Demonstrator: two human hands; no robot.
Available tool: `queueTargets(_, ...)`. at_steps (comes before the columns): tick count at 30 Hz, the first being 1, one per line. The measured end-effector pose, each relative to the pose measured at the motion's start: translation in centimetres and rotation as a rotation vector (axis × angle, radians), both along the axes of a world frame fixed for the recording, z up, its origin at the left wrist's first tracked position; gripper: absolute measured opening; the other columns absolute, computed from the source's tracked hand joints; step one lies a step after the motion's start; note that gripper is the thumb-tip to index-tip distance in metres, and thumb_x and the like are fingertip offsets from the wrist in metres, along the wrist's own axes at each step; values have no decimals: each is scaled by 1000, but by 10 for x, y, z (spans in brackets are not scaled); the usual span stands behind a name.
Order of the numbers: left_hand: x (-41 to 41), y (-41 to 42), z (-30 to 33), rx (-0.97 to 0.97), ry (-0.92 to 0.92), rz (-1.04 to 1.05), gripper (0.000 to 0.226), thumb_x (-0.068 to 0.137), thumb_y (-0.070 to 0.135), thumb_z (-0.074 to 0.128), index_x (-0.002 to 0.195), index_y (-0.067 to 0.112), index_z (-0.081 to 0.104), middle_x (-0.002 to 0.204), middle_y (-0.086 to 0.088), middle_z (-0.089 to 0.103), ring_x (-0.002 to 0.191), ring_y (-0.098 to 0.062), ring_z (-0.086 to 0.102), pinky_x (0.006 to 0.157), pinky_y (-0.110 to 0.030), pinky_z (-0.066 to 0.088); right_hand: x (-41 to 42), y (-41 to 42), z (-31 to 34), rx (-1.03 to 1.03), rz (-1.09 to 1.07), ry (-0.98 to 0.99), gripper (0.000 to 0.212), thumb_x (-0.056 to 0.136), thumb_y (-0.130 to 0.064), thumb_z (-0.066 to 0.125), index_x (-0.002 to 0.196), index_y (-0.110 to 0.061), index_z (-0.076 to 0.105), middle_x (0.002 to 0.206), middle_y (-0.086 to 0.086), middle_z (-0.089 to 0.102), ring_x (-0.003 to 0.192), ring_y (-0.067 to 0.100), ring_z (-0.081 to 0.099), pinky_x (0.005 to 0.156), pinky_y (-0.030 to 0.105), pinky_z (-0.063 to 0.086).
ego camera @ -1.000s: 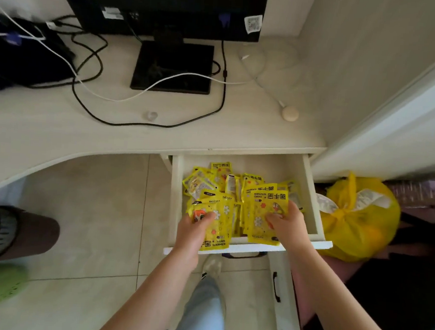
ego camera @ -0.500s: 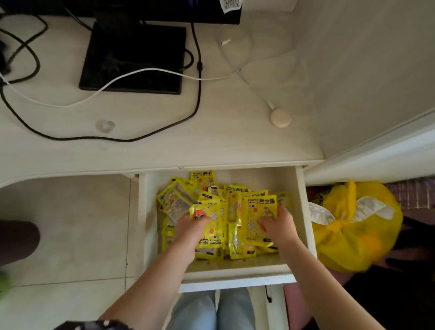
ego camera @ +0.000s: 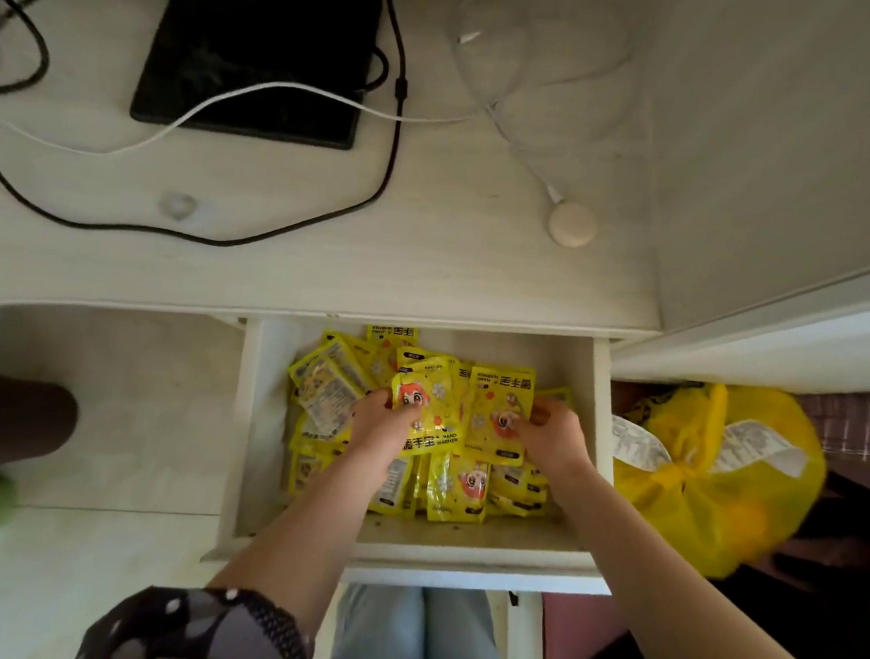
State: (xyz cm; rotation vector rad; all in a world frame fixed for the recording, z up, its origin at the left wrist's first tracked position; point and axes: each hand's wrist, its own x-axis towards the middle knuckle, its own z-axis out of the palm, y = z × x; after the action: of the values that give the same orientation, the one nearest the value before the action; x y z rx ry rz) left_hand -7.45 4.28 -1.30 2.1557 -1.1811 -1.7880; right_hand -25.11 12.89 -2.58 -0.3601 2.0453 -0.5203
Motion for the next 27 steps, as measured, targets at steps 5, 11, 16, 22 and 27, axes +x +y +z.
queueTargets(5, 6, 4, -1, -119, -71, -121, 13, 89, 11, 62, 95, 21, 66, 106, -7, 70, 94, -23, 64, 77, -34, 48, -4, 4, 9, -11, 79, 17, 30, 85, -23, 65, 114, -21, 65, 99, -2, 72, 82, 16, 64, 62, 28, 49)
queueTargets(11, 27, 15, 11, -179, -96, -151, 41, 90, 2, 58, 131, 7, 55, 130, -8, 61, 117, -18, 58, 96, -24, 41, -4, 12, 29, -2, 199, 109, 42, 91, -21, 55, 132, -12, 50, 113, 9, 65, 77, 20, 57, 54, 23, 40)
queueTargets(16, 52, 37, 28, -197, -31, -105, 35, 91, 4, 55, 125, 9, 57, 119, -5, 66, 94, -11, 62, 82, -24, 49, 9, 32, 57, -36, 224, 131, 45, 92, -12, 48, 136, -15, 47, 126, 8, 61, 80, 18, 56, 52, 22, 39)
queueTargets(22, 85, 78, 54, -281, 16, 20, 32, 84, 19, 66, 115, 21, 58, 102, -6, 68, 86, -21, 66, 80, -41, 56, 42, 70, 92, -122, 245, 229, 34, 96, -17, 45, 129, -14, 54, 118, 9, 65, 88, 23, 63, 72, 27, 48)
queueTargets(27, 116, 116, 68, -214, 168, 167, 11, 93, 3, 55, 96, 12, 62, 82, -12, 69, 64, -19, 65, 57, -24, 52, 73, 111, 106, -167, 136, 250, 30, 94, -14, 47, 122, -11, 59, 104, 1, 62, 97, 20, 58, 78, 25, 40)
